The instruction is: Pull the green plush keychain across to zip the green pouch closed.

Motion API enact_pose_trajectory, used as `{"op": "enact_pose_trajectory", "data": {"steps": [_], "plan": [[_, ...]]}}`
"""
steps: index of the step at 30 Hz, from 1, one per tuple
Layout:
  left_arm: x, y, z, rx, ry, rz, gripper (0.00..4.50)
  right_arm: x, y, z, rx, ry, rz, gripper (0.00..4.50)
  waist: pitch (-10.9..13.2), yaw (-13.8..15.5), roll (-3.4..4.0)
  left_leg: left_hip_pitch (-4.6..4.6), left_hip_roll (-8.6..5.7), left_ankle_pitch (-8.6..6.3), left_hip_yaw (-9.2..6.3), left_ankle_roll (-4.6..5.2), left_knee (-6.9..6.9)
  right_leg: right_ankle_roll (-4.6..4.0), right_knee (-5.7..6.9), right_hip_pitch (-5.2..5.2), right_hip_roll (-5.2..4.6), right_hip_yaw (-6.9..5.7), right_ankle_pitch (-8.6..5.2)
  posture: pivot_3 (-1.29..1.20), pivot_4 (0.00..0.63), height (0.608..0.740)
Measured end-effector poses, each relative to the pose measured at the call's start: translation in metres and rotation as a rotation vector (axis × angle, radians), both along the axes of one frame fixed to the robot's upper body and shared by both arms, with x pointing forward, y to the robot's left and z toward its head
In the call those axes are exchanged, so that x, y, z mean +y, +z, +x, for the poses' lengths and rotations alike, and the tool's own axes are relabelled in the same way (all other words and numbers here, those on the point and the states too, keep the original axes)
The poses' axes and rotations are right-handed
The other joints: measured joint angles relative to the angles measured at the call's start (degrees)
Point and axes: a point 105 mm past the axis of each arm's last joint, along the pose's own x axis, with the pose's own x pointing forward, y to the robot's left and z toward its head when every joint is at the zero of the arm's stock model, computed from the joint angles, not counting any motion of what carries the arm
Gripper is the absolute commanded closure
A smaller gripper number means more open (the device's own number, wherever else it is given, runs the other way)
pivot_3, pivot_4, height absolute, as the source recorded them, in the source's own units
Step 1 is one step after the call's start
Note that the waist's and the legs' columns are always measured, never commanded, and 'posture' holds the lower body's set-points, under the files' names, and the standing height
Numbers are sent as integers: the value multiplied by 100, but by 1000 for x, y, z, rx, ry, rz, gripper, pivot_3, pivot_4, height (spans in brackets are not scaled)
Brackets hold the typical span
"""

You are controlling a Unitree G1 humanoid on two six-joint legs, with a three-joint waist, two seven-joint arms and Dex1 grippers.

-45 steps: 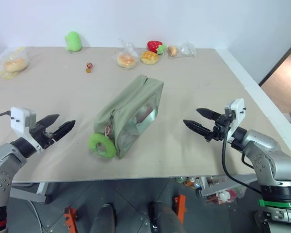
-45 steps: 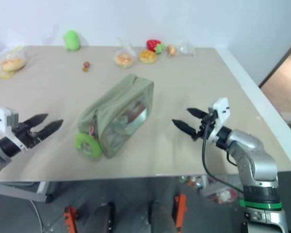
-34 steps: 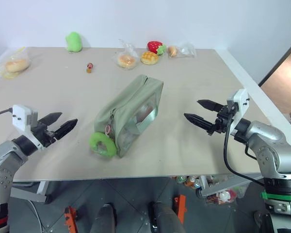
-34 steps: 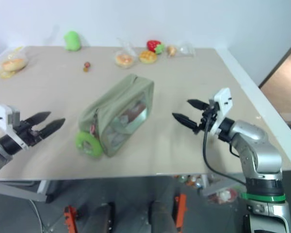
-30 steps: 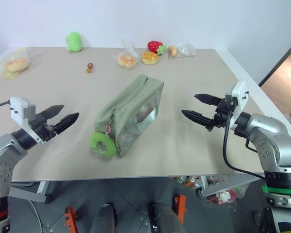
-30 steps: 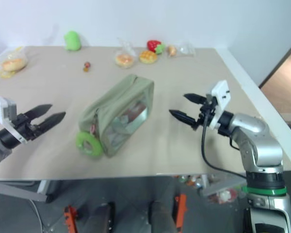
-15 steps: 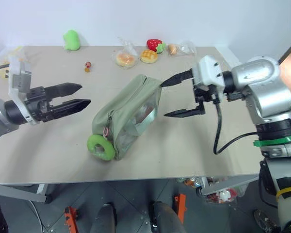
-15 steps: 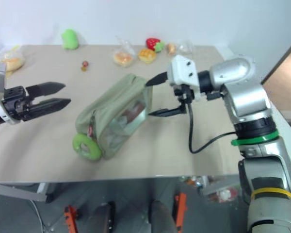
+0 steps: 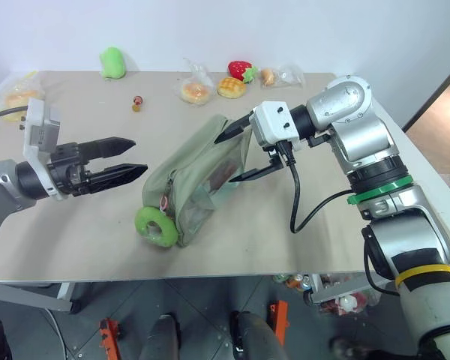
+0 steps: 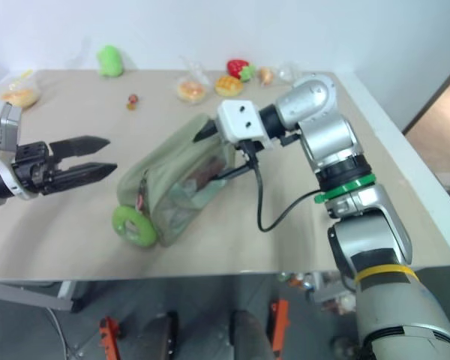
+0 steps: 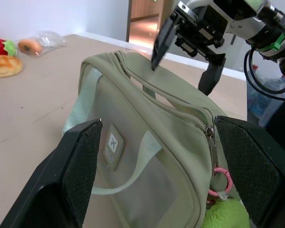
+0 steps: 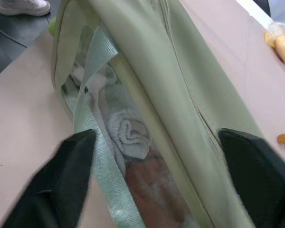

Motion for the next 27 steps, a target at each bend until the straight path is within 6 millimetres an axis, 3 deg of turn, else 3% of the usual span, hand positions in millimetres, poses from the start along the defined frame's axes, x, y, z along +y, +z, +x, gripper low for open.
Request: {"op": "enact_pose_trajectory", "data": {"steps": [3, 4, 5, 6, 9, 21, 27], "plan": [[0, 0, -1, 2, -4, -20, 565, 1, -5, 3, 17, -1, -3, 2634, 0, 0, 0, 4, 0, 0, -1, 0, 1, -6, 17, -2, 1, 0, -6, 0, 150, 740], [0, 0, -1, 2, -1, -22, 565, 1, -5, 3, 17, 0, -3, 3158, 0, 0, 0, 5, 0, 0, -2, 0, 2, -8, 25, -2, 1, 0, -10, 0, 150, 740], [1, 0, -1, 1, 2, -24, 565, 1, -6, 3, 17, 1, -3, 3278, 0, 0, 0, 8, 0, 0, -2, 0, 3, -10, 31, -2, 1, 0, -14, 0, 150, 740], [1, 3, -3, -7, 4, -36, 565, 1, -8, 4, 23, 0, -5, 3800, 0, 0, 0, 17, 0, 0, -4, 0, 2, -14, 41, -1, 3, 0, -18, 0, 150, 740], [-2, 4, -5, -9, -17, -48, 565, 4, -13, 5, 35, 5, -10, 4435, 0, -1, 0, 31, 5, 0, -5, 0, 1, -21, 50, 6, 8, 0, -22, 0, 150, 740], [-5, 4, -5, -15, -16, -56, 565, 4, -20, 8, 28, 1, -34, 4435, 0, -1, 0, 35, 8, 1, -5, -1, 2, -23, 53, 9, 13, 3, -21, 0, 150, 740], [-7, 3, -4, -14, -22, -75, 565, -1, -8, 13, 68, -64, 52, 4435, 0, 5, 0, 33, 8, 2, -6, -2, 3, -24, 53, 10, 13, 4, -21, 0, 150, 740]]}}
